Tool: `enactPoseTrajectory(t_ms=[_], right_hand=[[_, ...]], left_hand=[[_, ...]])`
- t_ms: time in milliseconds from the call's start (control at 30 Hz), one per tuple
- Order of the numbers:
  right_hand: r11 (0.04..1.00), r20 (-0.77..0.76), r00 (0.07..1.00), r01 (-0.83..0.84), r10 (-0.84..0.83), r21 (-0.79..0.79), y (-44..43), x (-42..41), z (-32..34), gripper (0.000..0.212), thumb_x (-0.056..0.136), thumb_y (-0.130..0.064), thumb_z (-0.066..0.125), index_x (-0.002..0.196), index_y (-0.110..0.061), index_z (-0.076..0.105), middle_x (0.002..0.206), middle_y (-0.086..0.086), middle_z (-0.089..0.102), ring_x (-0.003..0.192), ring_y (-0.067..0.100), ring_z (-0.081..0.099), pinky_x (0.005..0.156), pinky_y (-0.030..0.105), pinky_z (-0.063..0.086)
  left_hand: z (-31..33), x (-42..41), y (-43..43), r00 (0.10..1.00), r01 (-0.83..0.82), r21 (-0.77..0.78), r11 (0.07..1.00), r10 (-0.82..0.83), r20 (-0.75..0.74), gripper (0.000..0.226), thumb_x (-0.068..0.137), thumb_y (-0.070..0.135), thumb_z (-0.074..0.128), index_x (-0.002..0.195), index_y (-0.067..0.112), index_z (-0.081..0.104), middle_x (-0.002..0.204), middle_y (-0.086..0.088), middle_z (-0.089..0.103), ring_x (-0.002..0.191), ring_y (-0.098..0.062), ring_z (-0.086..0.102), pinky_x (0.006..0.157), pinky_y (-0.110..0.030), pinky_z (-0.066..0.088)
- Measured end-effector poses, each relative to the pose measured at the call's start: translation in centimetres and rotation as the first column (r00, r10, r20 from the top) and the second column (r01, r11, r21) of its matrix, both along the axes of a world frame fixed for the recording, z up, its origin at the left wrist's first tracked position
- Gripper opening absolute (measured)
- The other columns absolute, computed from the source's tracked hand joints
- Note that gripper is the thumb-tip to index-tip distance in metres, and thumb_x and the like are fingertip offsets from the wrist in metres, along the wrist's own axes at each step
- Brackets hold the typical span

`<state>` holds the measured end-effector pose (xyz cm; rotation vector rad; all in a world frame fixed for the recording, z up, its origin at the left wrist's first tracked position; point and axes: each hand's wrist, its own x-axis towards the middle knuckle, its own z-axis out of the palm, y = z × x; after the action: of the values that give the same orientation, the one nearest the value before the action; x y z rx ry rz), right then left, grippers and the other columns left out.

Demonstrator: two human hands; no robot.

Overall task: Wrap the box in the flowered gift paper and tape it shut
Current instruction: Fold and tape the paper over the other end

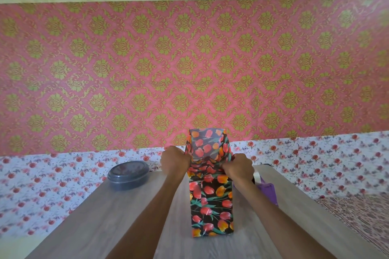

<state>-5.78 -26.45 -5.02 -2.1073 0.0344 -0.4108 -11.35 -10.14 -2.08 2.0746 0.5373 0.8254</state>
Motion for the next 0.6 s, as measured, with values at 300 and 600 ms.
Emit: enactPoseTrajectory(t_ms=[300,600], right_hand=[[1.000,0.008,1.000,-0.001,0.001,-0.025,0.7,0.4,-1.2,0.037,0.081,-0.013,0.070,0.063,-0.012,0.037,0.056,0.000,0.041,0.046,0.015,0.037,0.040,0.020,0.024],[0.988,0.039,0.998,-0.035,0.042,-0.149,0.7,-0.3,-0.8,0.031,0.084,-0.020,0.068,0.062,-0.013,0.048,0.057,0.000,0.051,0.048,0.017,0.049,0.041,0.020,0.031]], left_hand=[[-1.2,1.1,0.3,0.994,-0.053,-0.088,0.995,0.061,0.093,0.033,0.084,0.015,0.066,0.053,0.006,0.065,0.044,-0.001,0.052,0.037,-0.013,0.045,0.044,-0.018,0.033],[-0.4,1.4,1.7,0.997,0.025,0.098,0.995,-0.031,0.066,0.028,0.092,0.036,0.063,0.080,0.014,0.075,0.062,0.000,0.065,0.059,-0.019,0.066,0.066,-0.026,0.053]])
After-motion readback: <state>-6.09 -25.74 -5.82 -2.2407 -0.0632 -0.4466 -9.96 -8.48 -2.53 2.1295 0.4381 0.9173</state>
